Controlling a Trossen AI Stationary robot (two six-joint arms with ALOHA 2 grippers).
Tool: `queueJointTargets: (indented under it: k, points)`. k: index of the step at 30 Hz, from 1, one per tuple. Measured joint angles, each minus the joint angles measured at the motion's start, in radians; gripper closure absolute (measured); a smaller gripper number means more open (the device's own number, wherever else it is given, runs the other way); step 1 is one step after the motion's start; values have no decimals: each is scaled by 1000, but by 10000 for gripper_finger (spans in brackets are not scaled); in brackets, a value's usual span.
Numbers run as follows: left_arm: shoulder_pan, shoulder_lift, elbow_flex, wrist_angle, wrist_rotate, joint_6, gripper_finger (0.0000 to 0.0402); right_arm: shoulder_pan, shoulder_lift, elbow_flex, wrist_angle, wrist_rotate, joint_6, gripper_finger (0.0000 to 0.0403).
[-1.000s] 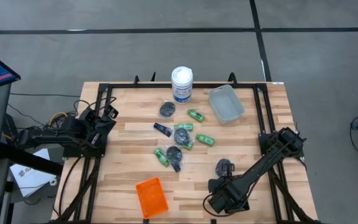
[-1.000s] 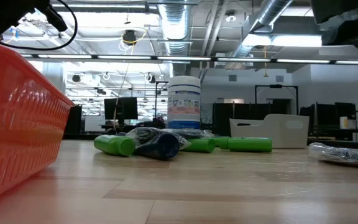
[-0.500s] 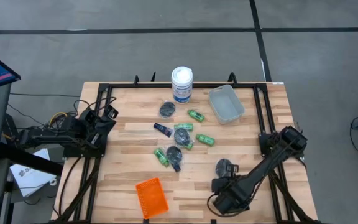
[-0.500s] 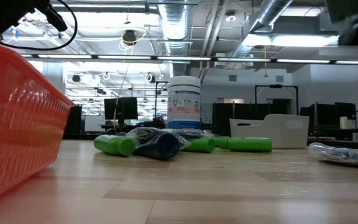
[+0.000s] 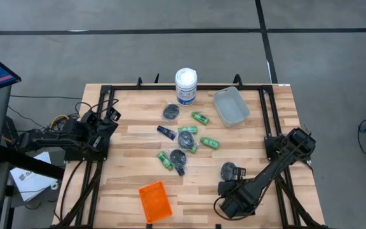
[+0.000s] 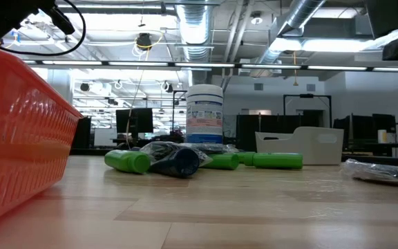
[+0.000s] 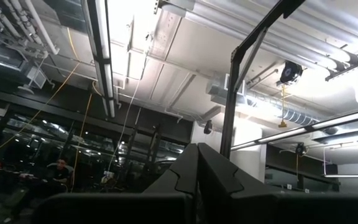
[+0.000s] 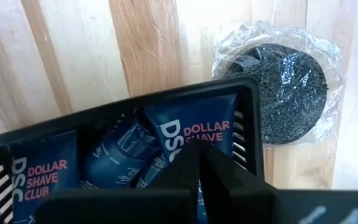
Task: Pick & Place Travel size toiletries
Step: Put the blue shave cream into the black basket
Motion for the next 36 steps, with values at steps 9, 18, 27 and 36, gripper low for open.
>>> queueJointTargets:
  k: [9, 18, 27, 36]
  points:
    - [0, 0, 0, 14, 0, -23, 401, -9, -77, 127, -204, 97, 24, 403]
    - [0, 0, 0, 20, 0, -25, 401, -175, -184, 168, -164, 218, -26, 397]
    - [0, 0, 0, 21, 0, -26, 401, -450, -93, 169, 285, 225, -441, 292]
    - [0, 0, 0, 20, 0, -26, 401, -595, 18, 169, 441, -48, -190, 177]
